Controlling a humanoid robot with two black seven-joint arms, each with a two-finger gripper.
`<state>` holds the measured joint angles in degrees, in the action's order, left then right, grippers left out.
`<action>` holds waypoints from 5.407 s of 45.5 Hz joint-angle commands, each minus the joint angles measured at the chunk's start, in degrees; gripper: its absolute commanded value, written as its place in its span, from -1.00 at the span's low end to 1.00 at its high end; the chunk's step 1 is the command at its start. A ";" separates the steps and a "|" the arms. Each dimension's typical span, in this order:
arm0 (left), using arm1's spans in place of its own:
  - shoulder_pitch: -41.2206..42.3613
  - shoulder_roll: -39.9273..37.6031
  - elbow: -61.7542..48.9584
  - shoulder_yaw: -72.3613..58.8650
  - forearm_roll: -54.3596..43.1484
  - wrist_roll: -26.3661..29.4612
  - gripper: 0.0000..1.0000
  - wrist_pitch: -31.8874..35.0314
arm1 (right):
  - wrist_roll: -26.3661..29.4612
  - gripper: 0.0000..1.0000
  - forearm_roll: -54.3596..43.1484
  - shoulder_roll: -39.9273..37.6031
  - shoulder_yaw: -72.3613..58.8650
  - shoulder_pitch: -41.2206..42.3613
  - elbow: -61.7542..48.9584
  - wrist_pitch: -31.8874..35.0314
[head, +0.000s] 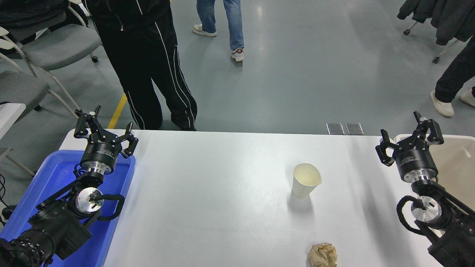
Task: Dispose of the paper cup in the dustbin
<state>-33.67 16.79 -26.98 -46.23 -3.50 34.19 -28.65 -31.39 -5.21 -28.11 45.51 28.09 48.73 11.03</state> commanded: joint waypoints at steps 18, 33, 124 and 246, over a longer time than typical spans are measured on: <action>0.01 -0.01 0.00 0.00 -0.01 0.00 1.00 0.00 | 17.58 0.99 -19.47 -11.09 -12.99 8.73 17.63 -0.05; 0.01 -0.01 0.00 0.00 -0.01 0.00 1.00 0.00 | 20.93 0.99 -39.53 -12.76 -32.66 23.49 18.16 -0.14; 0.01 -0.01 0.00 0.00 -0.01 0.00 1.00 0.00 | 10.82 -1.00 -56.23 9.57 -77.07 39.23 -5.31 -10.42; 0.01 -0.01 0.00 0.00 -0.01 0.00 1.00 0.00 | 9.76 -1.00 -55.70 -28.92 -82.17 62.01 7.44 1.80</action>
<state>-33.66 16.78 -26.99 -46.23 -3.51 34.19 -28.65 -21.42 -61.25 -47.40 -38.74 96.56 57.05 14.98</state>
